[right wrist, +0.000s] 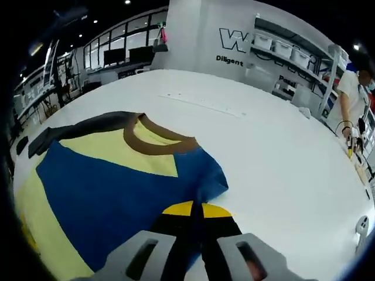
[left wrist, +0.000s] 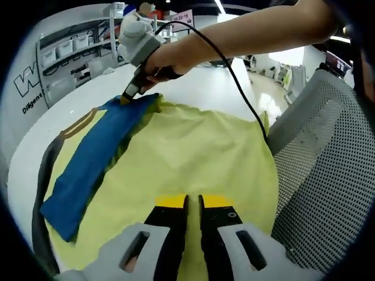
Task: Fold the garment on the visible template until the final outline fits inside the template.
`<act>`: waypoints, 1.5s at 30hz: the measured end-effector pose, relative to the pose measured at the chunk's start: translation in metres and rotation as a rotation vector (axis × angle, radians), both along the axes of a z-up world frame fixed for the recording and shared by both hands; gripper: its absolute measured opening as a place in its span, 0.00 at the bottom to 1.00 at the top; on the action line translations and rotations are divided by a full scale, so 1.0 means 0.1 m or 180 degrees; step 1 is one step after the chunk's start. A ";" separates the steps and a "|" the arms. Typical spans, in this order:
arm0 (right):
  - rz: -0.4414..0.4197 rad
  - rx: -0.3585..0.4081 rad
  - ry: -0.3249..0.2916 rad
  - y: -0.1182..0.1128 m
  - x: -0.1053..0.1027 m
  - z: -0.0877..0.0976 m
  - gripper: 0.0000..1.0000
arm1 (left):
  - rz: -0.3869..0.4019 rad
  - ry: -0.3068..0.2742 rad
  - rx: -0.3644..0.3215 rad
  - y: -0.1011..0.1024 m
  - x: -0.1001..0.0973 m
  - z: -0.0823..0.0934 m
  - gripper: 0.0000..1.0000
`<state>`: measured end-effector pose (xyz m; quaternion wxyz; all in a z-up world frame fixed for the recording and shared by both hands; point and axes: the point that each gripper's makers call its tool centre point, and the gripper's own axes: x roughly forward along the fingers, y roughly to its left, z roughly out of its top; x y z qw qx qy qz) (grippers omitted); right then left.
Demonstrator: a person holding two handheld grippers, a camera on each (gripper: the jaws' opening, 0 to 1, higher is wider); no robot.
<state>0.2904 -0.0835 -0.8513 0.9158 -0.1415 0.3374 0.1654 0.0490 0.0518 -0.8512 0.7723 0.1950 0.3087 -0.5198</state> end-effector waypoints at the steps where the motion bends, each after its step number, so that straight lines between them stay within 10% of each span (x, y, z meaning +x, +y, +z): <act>1: 0.0035 -0.0025 0.0000 -0.01 0.01 0.00 0.00 | 0.0000 -0.0033 0.0002 -0.01 0.01 0.00 0.01; 45: 0.0095 -0.0264 -0.0144 -0.31 0.44 0.01 0.00 | 0.0187 -0.0072 -0.0207 -0.60 0.23 -0.01 0.00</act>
